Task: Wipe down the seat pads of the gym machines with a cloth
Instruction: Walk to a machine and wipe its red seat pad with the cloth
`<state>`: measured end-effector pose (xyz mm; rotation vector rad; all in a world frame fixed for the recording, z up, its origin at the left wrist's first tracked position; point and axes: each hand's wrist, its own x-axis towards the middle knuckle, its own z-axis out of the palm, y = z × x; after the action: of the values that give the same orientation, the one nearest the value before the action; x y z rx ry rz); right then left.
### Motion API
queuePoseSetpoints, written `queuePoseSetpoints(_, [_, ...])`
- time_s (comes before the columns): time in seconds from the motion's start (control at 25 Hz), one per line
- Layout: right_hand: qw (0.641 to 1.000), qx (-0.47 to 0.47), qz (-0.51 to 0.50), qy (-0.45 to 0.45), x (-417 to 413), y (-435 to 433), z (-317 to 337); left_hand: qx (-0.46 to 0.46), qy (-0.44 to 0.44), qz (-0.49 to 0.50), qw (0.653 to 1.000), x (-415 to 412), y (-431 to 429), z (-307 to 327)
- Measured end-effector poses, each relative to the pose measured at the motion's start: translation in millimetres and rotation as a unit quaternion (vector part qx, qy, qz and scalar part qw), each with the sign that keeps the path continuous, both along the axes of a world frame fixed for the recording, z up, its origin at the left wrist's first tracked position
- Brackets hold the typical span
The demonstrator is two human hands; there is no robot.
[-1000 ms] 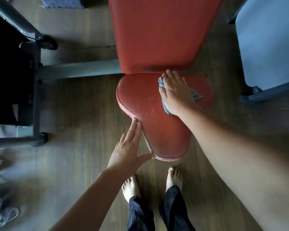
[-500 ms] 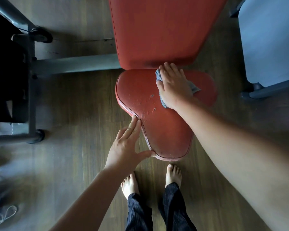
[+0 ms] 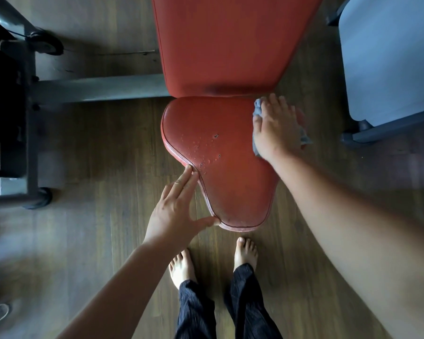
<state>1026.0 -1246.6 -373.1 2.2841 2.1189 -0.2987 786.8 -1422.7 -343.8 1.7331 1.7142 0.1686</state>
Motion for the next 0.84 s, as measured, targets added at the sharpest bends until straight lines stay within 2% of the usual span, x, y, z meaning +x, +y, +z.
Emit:
queuePoseSetpoints(0.08, [0.998, -0.004, 0.045, 0.038, -13.9, -49.8, 6.2, -0.008, -0.002, 0.004, 1.0, 0.8, 1.0, 3.0])
queuePoseSetpoints(0.16, [0.984, -0.025, 0.155, 0.088, -3.5, -91.5, 11.1, -0.006, 0.002, 0.002, 1.0, 2.2, 0.6, 4.6])
queuePoseSetpoints(0.2, [0.975, -0.026, 0.196, 0.101, 7.2, -86.0, 11.1, -0.002, 0.0, 0.005, 1.0, 2.5, 0.2, 4.9])
queuePoseSetpoints(0.24, [0.973, -0.018, 0.206, 0.099, 15.3, -67.3, 10.0, 0.004, -0.004, 0.008, 1.0, 2.9, 0.5, 4.5])
queuePoseSetpoints(0.36, [0.994, -0.023, 0.097, 0.035, 7.9, -0.8, 0.8, 0.015, -0.007, 0.018, 1.0, 1.8, 3.3, 2.5])
queuePoseSetpoints(0.44, [0.997, -0.023, 0.067, 0.02, -22.2, 4.1, -1.5, 0.016, -0.017, 0.029, 0.999, -2.1, 4.3, 1.2])
queuePoseSetpoints(0.56, [0.982, -0.026, 0.177, 0.061, -45.4, -38.5, 4.1, 0.048, -0.043, 0.054, 0.996, -13.1, 7.7, 1.9])
queuePoseSetpoints(0.64, [0.967, -0.032, 0.24, 0.079, -37.4, -55.2, 10.3, 0.072, -0.029, 0.084, 0.993, -23.0, 21.0, 3.1])
queuePoseSetpoints(0.84, [0.969, -0.026, 0.234, 0.071, -54.7, -22.7, 1.5, 0.049, 0.035, 0.093, 0.994, -42.7, 59.8, -7.2])
